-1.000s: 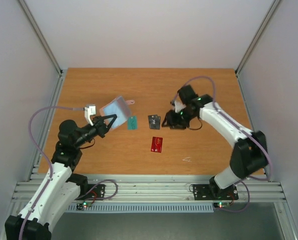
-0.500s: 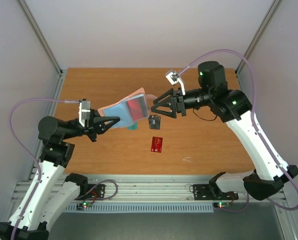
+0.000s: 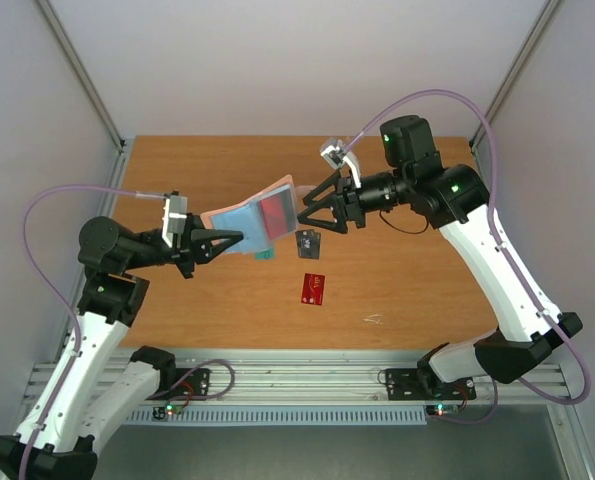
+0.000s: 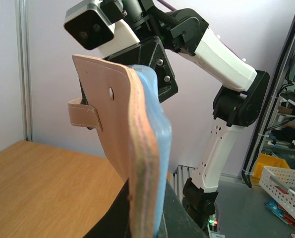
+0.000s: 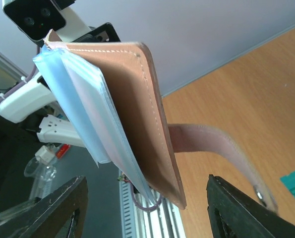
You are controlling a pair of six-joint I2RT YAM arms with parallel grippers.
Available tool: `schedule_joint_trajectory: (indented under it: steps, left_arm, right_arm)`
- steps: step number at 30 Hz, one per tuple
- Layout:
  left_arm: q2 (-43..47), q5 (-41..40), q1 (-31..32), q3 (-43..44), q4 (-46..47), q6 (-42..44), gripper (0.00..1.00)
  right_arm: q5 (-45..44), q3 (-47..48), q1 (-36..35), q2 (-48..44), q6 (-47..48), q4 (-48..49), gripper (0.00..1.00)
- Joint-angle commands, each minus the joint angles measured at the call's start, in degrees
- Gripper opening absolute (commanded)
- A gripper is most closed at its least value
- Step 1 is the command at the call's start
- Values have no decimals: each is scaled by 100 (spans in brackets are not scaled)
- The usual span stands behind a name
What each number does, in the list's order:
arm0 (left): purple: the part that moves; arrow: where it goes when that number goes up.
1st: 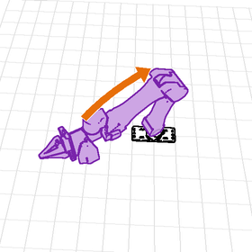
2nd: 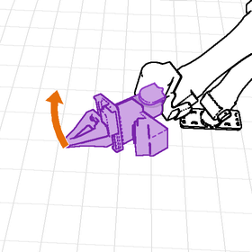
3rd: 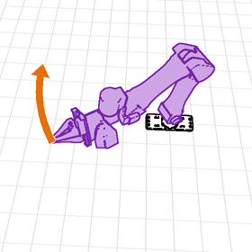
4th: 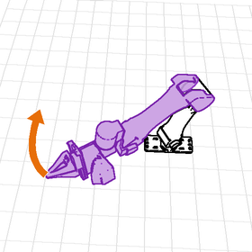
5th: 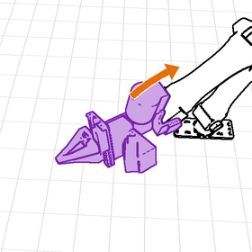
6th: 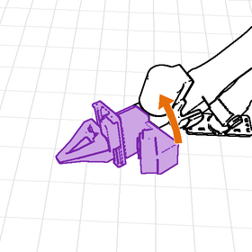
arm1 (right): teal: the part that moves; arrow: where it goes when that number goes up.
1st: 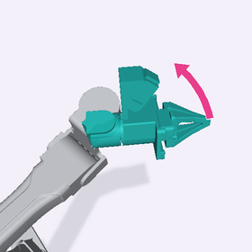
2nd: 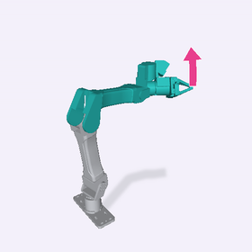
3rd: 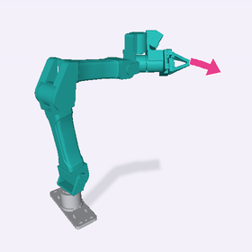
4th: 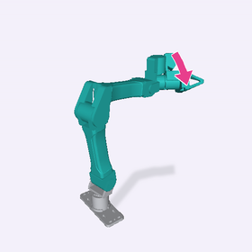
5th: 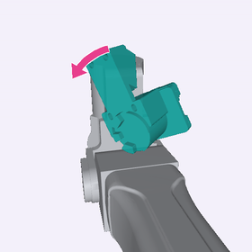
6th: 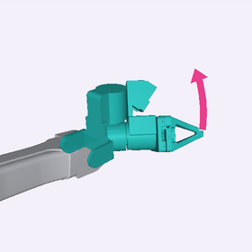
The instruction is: Take the credit cards out of the card holder
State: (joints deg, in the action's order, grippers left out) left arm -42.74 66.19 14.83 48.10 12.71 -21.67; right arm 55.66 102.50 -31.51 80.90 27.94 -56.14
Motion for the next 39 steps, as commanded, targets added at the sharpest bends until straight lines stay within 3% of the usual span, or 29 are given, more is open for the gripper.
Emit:
schedule_joint_trajectory:
  steps: [1,6,13,23,29,39]
  left_arm:
    - [1,120,9,292,-192,337,0]
    - [-62,175,12,338,-196,427,0]
    - [-67,115,18,304,-240,479,0]
    - [-44,104,17,192,-140,430,0]
    - [-19,101,11,163,-96,409,0]
    - [16,-97,11,23,-111,385,0]
  right_arm:
    - [-199,287,39,-24,636,-208,67]
    - [-923,362,39,100,456,-74,63]
    - [-958,287,-21,232,279,166,61]
    - [-1009,207,-161,351,247,300,65]
    - [-1668,-89,-96,177,449,577,67]
    - [-389,71,-127,379,206,523,68]
